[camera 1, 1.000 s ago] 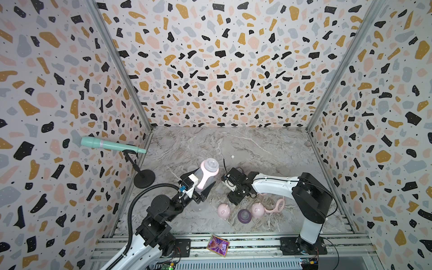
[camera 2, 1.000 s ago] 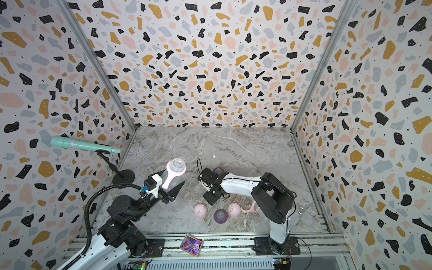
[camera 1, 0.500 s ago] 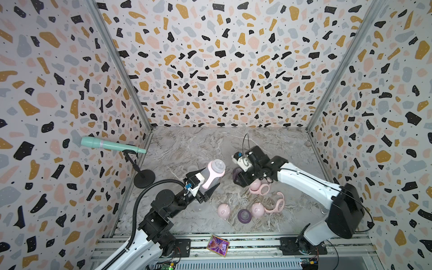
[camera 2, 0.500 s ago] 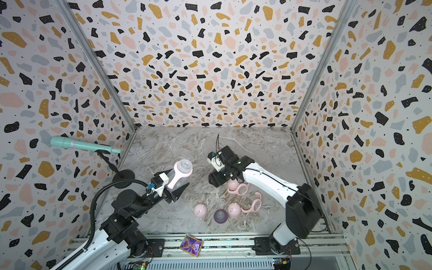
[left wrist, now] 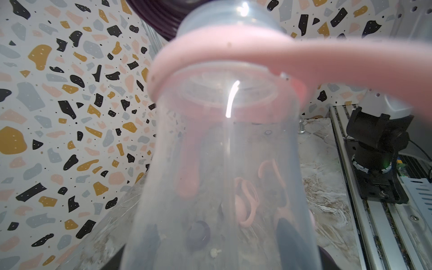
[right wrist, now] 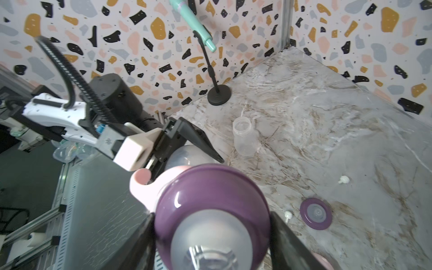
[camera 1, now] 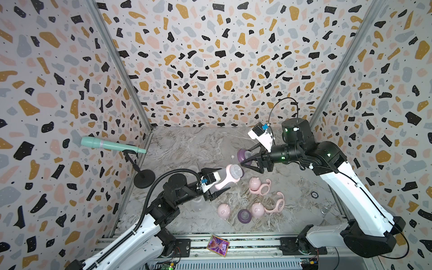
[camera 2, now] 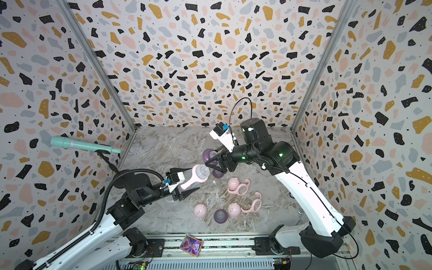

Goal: Assemble the baby bottles
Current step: Close the nipple on the baby bottle.

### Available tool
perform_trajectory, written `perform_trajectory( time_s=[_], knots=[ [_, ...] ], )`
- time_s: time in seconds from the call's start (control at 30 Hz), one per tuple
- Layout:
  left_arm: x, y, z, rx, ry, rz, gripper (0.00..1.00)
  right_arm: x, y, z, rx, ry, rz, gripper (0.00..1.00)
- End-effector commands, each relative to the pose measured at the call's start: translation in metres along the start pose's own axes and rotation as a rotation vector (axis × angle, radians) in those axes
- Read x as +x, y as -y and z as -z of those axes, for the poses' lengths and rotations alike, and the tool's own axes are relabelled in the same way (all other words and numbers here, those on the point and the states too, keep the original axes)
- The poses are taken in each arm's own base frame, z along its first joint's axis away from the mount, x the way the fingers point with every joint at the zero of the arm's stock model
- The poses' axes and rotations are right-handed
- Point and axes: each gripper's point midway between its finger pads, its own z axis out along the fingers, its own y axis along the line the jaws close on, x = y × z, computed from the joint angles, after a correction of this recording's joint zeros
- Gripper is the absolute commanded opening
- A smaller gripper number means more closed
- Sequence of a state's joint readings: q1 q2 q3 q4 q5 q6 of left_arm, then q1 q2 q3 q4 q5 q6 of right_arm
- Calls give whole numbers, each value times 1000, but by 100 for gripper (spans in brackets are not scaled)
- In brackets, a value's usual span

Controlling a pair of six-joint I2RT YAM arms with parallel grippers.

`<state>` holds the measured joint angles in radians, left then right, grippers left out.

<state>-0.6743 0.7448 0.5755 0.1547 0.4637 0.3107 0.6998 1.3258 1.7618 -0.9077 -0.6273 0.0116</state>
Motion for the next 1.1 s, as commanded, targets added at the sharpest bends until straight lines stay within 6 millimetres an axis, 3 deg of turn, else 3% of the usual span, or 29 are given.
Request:
perform_trajectory(
  time_s=[0.0,0.23,0.53,0.87,1.07],
  knots=[
    [-22,2,3,27,57,-56,0,12,-24,0,-95,-51,4,0],
    [-25,2,7,18,60,-68,0,40,-35,-22,-131,-146,5,0],
    [-29,6,9,39,80,-73,0,49,-31,-27,-110,-171,1,0],
    [-32,11,11,65,98,-74,0,48,-8,-22,-51,-134,-31,0],
    [-37,13,10,84,110,-82,0,54,-22,-30,-172,-138,-33,0]
  ],
)
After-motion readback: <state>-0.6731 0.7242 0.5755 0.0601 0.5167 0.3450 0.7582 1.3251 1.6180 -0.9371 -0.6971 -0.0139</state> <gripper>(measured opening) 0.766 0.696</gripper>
